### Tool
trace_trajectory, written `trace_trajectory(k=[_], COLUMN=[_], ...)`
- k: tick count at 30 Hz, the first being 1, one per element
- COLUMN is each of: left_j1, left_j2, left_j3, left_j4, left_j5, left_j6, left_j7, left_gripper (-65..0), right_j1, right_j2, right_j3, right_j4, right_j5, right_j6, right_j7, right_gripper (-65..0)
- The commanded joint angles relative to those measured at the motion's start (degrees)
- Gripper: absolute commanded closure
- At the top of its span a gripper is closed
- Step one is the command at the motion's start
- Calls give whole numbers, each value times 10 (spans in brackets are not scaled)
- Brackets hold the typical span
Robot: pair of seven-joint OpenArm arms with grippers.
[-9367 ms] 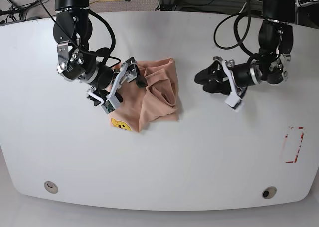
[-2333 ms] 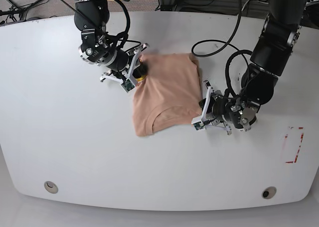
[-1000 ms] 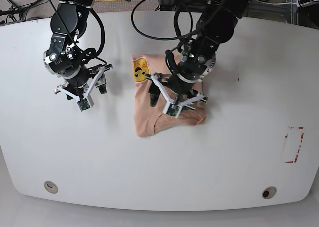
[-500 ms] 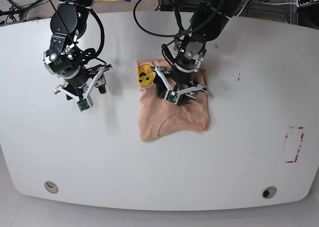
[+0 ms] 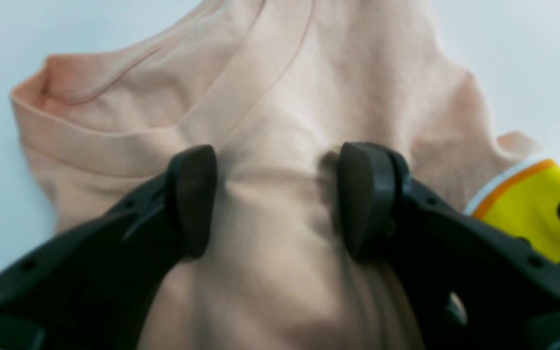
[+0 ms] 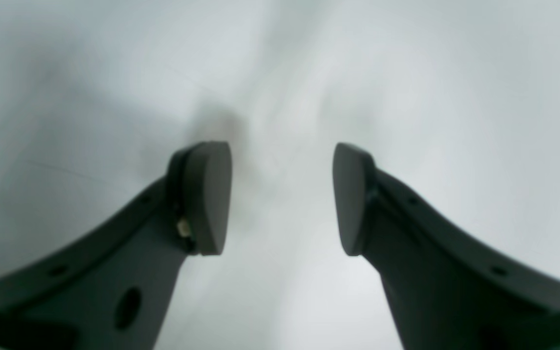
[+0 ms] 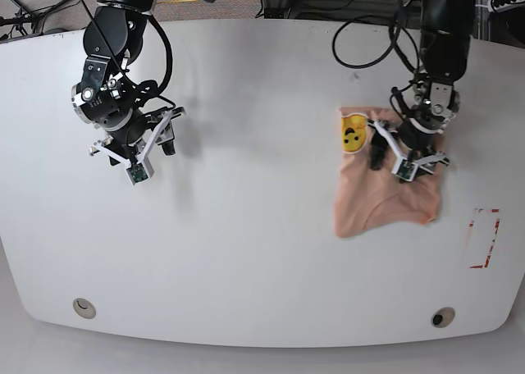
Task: Fold the T-shirt properly
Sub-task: 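Drag the folded shirt with the left gripper toward the red-marked corner, then release the shirt with the left gripper and lift both grippers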
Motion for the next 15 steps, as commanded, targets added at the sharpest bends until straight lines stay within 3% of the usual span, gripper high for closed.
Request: trace_trajectory(k=[1,5,11,15], left_j1=[27,28,19,6], left_j2=[-59,-124,-190,-217], left_j3=[-24,-60,-96,-96], left_j4=[-35,-73,-134,-168], left_j5=[67,67,67,67], left_j6=[-31,-89,-144,-160], left_j7=[142,137,120,88], left_gripper=[-367,-367,-367,-367], right_j1=[9,8,6,4], right_j2=[4,4,-10,-13], right_j3=[2,2,2,0], right_j4=[12,12,13,31], right_j5=[4,4,3,3], right_j6=[1,1,1,1], right_j7=[13,14,14,14], right_gripper=[-328,-328,-328,-328])
